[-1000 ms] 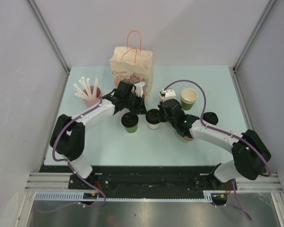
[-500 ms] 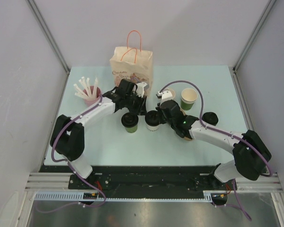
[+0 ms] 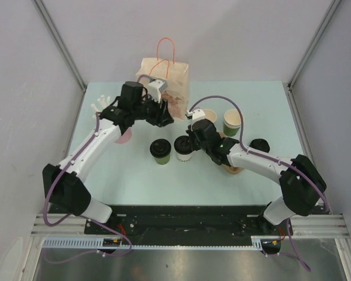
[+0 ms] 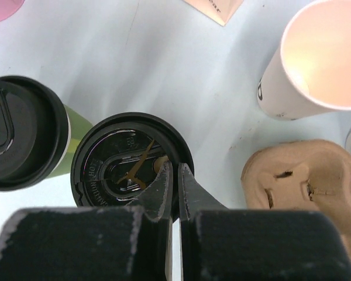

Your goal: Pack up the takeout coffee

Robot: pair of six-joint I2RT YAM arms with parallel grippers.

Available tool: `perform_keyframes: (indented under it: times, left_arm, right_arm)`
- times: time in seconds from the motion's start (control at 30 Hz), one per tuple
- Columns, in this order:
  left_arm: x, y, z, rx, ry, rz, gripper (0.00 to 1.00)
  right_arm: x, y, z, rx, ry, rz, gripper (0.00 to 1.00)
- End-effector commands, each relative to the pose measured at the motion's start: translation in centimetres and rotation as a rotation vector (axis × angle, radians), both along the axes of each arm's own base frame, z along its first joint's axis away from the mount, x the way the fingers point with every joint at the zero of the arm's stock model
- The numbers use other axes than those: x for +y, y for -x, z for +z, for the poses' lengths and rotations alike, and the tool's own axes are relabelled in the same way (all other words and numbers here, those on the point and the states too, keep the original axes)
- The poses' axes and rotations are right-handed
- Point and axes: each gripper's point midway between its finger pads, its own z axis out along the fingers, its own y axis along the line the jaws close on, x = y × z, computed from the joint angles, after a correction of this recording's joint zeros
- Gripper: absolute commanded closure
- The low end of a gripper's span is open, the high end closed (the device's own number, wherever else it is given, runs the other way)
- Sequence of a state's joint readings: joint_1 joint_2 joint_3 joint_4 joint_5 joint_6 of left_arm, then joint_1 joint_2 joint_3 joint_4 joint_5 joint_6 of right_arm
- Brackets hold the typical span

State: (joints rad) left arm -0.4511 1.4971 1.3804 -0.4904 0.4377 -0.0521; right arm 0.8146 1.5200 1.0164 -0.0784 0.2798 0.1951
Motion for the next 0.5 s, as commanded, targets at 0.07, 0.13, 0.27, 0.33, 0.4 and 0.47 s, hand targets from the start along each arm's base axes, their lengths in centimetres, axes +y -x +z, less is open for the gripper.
perform_keyframes:
  times: [0.07, 0.13, 0.27, 0.33, 0.4, 0.47]
  left_arm:
    - [6.2, -0.7, 2.1, -0.061, -0.002, 0.110, 0.45]
    - [7.5, -0.5, 1.8, -0.082, -0.030, 0.121, 0.43]
    - [10.1, -0.2, -0.6, -0.057, -0.086, 0.169, 0.42]
    - [10.7, -0.1, -1.1, -0.053, -0.095, 0.177, 0.42]
    - [11.5, 0.1, -1.5, -0.045, -0.100, 0.194, 0.42]
    - [12.0, 0.0, -1.7, -0.044, -0.104, 0.206, 0.42]
  right_arm:
    - [-0.4, -2.5, -1.5, 0.023, 0.048, -0.009, 1.00]
    - [-0.4, -3.5, -1.1, 0.013, 0.053, -0.014, 1.00]
    - [-0.3, -4.5, -1.4, 0.008, 0.087, -0.011, 1.00]
    - [-0.4, -4.8, -1.1, -0.002, 0.103, -0.018, 1.00]
    - [-0.5, -4.9, -0.7, -0.013, 0.105, -0.025, 1.00]
    - [-0.3, -4.8, 0.1, -0.031, 0.096, -0.022, 1.00]
